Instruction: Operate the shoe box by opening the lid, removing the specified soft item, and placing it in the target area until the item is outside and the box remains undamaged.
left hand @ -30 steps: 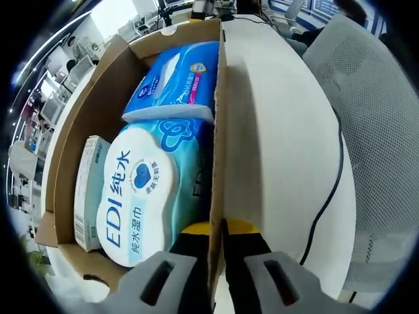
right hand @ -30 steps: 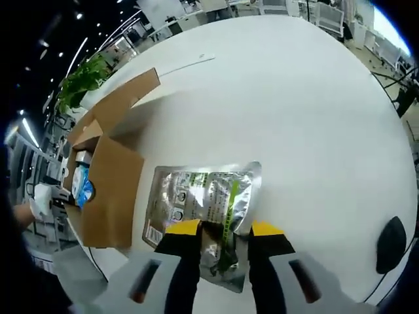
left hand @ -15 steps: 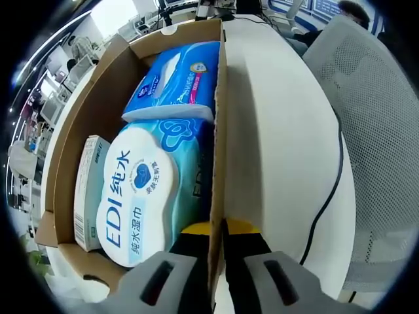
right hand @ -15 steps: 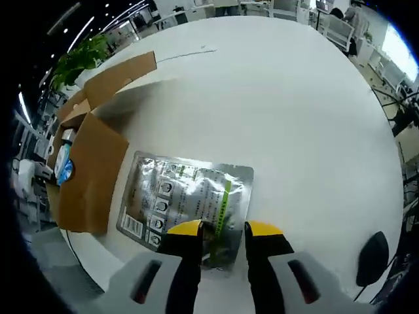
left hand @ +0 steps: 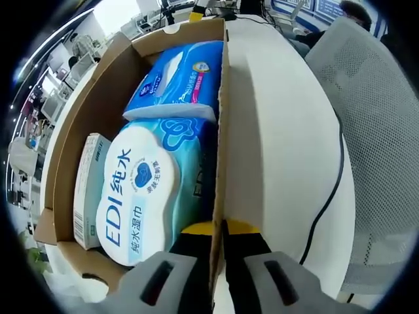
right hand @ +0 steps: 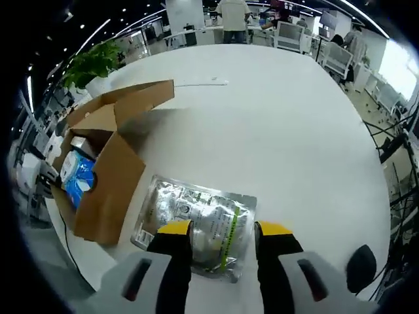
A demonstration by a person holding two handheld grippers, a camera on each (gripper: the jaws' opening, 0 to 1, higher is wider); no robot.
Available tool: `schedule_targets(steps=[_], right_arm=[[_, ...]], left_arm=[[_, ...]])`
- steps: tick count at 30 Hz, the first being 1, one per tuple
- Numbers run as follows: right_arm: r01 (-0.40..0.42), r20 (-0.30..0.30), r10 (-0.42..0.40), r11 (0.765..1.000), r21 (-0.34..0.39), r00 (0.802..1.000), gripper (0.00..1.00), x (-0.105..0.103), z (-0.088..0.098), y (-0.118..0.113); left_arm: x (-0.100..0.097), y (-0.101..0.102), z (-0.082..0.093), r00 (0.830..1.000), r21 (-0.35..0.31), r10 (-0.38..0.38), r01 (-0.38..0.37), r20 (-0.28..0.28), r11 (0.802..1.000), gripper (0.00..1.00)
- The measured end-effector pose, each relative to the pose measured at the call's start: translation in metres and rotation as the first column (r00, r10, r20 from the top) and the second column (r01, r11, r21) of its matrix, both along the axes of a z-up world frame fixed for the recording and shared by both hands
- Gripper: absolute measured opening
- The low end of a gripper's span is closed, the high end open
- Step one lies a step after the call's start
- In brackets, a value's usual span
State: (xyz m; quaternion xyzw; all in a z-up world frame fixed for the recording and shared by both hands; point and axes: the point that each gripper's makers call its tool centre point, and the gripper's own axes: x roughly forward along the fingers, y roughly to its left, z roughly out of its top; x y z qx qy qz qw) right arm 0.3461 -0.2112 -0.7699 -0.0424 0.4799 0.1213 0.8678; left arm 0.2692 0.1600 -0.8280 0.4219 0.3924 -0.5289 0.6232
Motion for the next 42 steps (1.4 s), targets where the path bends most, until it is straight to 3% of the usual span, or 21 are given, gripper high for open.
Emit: schedule_targets(steps=[6, 10, 14, 17, 20, 24, 42], right_arm=[[-0.042, 0.123, 0.046, 0.998, -0.036, 0.991, 0.41, -0.003, 0.011, 0.016], [-0.059, 0.152, 0.068, 0.996, -0.062, 0.986, 0.50, -0.009, 0.016, 0.028], [-0.079, 0.132, 0.086, 0.995, -0.058, 0.988, 0.51, -0.014, 0.011, 0.036], [-0.097, 0.132, 0.106, 0.993, -0.073, 0.986, 0.57, -0.016, 0.007, 0.038], [-0.128, 0.195, 0.136, 0.990, -0.052, 0.971, 0.65, -0.012, 0.007, 0.046], [-0.106, 0.152, 0.114, 0.993, -0.061, 0.982, 0.65, -0.012, -0.003, 0.042], [-0.057, 0.107, 0.063, 0.997, -0.056, 0.992, 0.68, -0.013, -0.027, 0.035]], left_arm=[[0.001, 0.001, 0.001, 1.000, 0.000, -0.009, 0.009, 0.002, 1.000, 0.02], [0.003, 0.000, 0.002, 1.000, -0.001, -0.014, 0.014, 0.003, 1.000, 0.02], [0.004, 0.000, 0.003, 1.000, -0.001, -0.014, 0.014, 0.004, 1.000, 0.02], [0.005, 0.000, 0.003, 1.000, -0.004, -0.017, 0.017, 0.005, 1.000, 0.02], [0.006, 0.000, 0.003, 1.000, -0.002, -0.011, 0.011, 0.001, 1.000, 0.02], [0.007, 0.000, 0.003, 1.000, -0.003, -0.012, 0.012, 0.003, 1.000, 0.02], [0.008, 0.001, 0.003, 1.000, -0.007, -0.018, 0.018, 0.004, 1.000, 0.02]])
